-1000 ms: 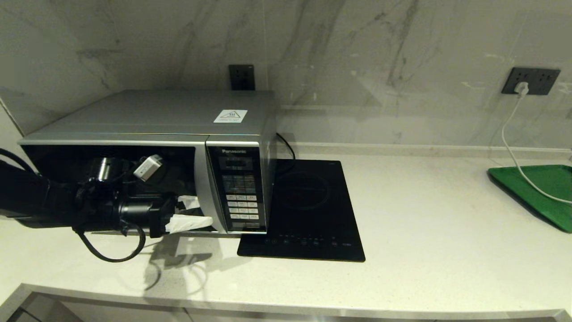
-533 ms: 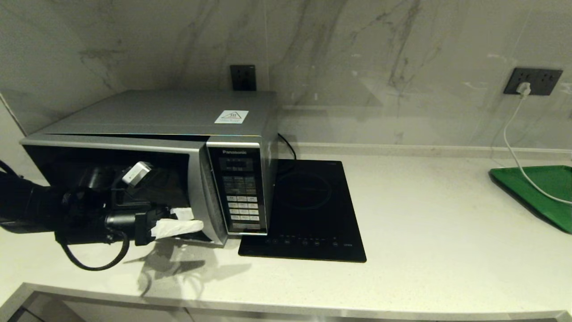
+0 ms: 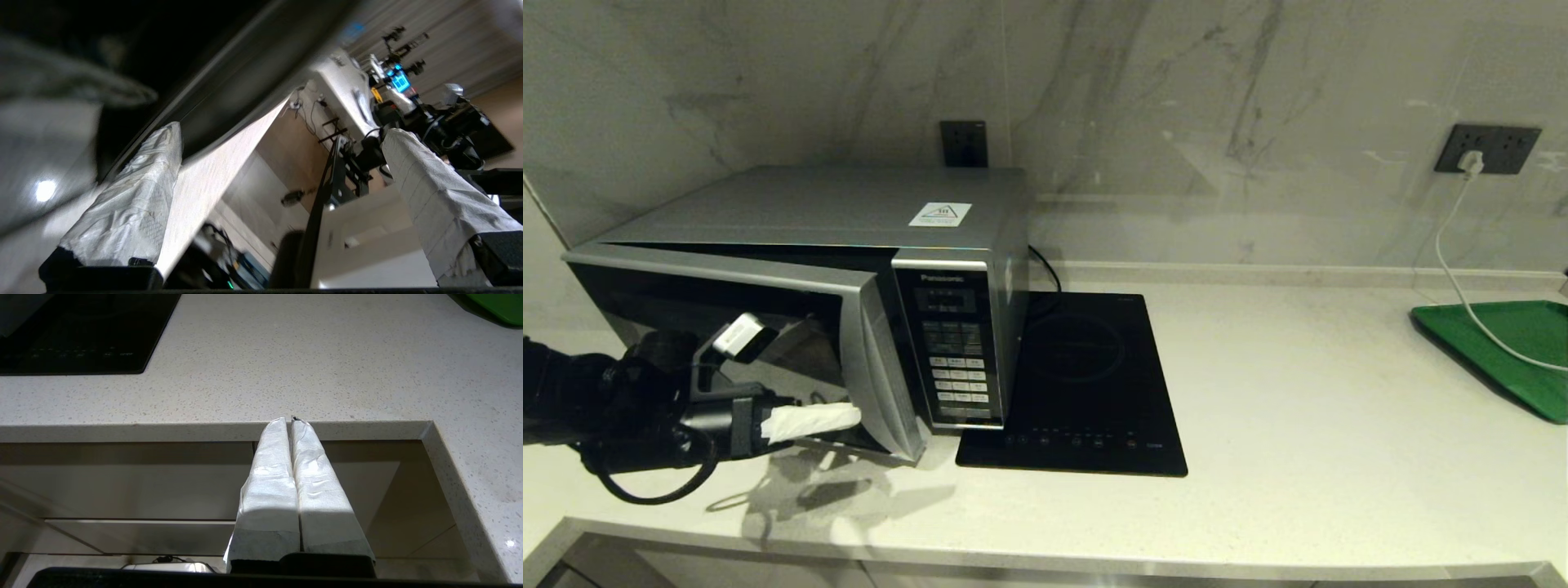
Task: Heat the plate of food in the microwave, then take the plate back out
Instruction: Open the microwave oven
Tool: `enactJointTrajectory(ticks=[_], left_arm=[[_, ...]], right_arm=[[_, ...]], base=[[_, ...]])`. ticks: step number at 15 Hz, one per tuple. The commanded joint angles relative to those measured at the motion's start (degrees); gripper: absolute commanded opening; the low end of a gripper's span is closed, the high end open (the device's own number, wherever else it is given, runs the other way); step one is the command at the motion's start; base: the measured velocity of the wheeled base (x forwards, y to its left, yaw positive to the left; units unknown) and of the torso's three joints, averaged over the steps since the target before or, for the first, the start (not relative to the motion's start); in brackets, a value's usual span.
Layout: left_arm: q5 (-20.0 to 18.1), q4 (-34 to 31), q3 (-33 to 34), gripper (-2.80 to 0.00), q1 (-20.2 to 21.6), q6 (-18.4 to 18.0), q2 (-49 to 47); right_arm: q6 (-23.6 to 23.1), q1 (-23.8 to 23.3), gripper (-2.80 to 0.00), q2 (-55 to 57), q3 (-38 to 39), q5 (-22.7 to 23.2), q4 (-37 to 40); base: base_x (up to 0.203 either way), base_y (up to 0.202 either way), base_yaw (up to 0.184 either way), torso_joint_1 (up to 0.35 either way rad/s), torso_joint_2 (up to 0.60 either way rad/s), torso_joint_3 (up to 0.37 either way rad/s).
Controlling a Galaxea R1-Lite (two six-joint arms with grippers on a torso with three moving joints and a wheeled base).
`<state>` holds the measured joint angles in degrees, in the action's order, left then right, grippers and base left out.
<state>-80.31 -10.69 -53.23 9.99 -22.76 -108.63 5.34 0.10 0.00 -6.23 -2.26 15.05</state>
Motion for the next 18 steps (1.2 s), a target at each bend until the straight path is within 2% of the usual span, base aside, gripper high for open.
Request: enactJointTrajectory(ticks=[1, 5, 9, 12, 14, 15, 16, 18], left_arm=[[-0.2, 1.0, 3.3, 0.0, 5.7, -1.4, 2.9], [0.9, 1.0, 9.7, 0.0, 20.1, -2.8, 10.3], [5.5, 1.0, 14.9, 0.0, 34.1, -3.9, 24.9], [11.0, 1.1, 15.7, 0.0, 41.5, -3.8, 38.8], [14.1, 1.0, 13.8, 0.0, 43.8, -2.4, 47.3], [14.9, 1.0, 12.1, -1.02, 44.3, 0.4, 51.7], [15.4, 0.9, 10.1, -2.8, 44.5, 4.5, 56.1], [15.9, 0.6, 4.0, -2.8, 44.0, 14.6, 63.5]], right_arm=[[0.0, 0.0, -2.8, 0.0, 0.0, 0.0, 0.1], [0.0, 0.0, -2.8, 0.0, 0.0, 0.0, 0.1], [0.0, 0.0, -2.8, 0.0, 0.0, 0.0, 0.1], [0.0, 0.0, -2.8, 0.0, 0.0, 0.0, 0.1], [0.0, 0.0, -2.8, 0.0, 0.0, 0.0, 0.1], [0.0, 0.0, -2.8, 0.0, 0.0, 0.0, 0.1], [0.0, 0.0, -2.8, 0.0, 0.0, 0.0, 0.1], [0.0, 0.0, -2.8, 0.0, 0.0, 0.0, 0.1]], base=[[0.0, 0.0, 0.0, 0.0, 0.0, 0.0], [0.0, 0.0, 0.0, 0.0, 0.0, 0.0], [0.0, 0.0, 0.0, 0.0, 0.0, 0.0], [0.0, 0.0, 0.0, 0.0, 0.0, 0.0], [0.0, 0.0, 0.0, 0.0, 0.0, 0.0], [0.0, 0.0, 0.0, 0.0, 0.0, 0.0], [0.0, 0.0, 0.0, 0.0, 0.0, 0.0], [0.0, 0.0, 0.0, 0.0, 0.0, 0.0]])
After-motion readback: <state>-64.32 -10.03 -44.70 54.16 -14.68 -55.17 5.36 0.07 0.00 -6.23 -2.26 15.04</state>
